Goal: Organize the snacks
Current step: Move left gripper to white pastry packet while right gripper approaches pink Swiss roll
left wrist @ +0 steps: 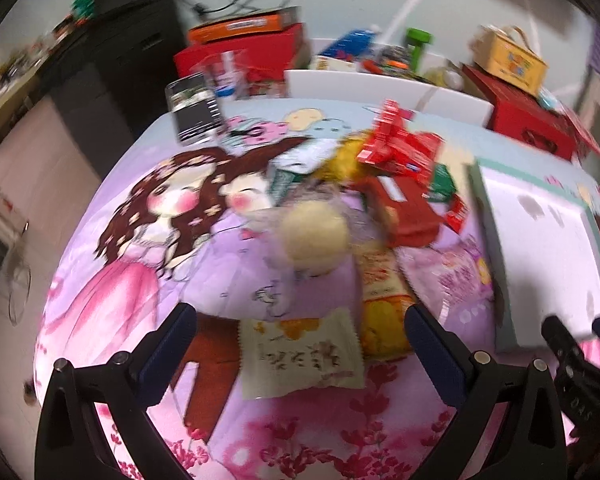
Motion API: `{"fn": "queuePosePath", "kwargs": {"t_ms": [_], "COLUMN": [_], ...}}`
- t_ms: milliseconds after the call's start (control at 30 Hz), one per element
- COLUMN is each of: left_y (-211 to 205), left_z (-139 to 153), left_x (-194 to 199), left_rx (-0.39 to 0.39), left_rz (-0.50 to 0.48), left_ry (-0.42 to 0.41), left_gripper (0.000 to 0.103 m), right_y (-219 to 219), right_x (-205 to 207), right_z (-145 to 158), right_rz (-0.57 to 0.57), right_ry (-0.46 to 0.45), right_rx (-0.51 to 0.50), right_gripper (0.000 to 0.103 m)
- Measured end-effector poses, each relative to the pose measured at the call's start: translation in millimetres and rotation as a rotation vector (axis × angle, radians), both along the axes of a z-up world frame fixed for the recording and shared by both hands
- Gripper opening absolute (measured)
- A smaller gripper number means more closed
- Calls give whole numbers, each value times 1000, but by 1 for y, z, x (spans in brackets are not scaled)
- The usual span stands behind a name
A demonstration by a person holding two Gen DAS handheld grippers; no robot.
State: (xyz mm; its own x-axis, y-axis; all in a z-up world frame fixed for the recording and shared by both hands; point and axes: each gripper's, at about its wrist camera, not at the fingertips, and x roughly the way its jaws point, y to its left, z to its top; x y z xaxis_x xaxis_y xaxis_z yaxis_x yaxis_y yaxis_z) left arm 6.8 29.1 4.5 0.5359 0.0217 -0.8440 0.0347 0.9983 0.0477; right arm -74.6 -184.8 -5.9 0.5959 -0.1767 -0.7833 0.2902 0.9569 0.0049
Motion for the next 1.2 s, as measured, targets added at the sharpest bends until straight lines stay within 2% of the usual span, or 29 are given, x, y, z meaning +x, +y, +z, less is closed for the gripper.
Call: {"fn": "queuePosePath", "kwargs": {"t_ms": [167,267,400,767,900,967,1033,1200], "left_y": [33,46,47,28,25,24,25,25], "left_z": [2,-3,-15,-59,-69,-72,-72,-73], "left_x": [2,5,8,19,21,22,22,23], "left_rx": [-67,-92,-106,-115,-133,-144,-166,-180], "left_rz": [95,120,109,41,24,18,12,7], "left_ry": [7,31,90,243,275,279,275,272], "left_gripper": [103,103,103,103,90,87,72,69], "right_y": [12,23,40,50,55,56,58,62], "right_x": [8,18,27,35,39,41,44,49], "right_z": [3,4,2,-3,-3,-2,-3,-3], "right_rz": [71,122,181,219,225,230,232,249], "right_ry": [-24,-30,-39,-21,-21,-24,-25,-31], "right_rx": [53,69,45,55,51,50,45,51], "right_gripper": [103,103,103,103,103,103,103,103]}}
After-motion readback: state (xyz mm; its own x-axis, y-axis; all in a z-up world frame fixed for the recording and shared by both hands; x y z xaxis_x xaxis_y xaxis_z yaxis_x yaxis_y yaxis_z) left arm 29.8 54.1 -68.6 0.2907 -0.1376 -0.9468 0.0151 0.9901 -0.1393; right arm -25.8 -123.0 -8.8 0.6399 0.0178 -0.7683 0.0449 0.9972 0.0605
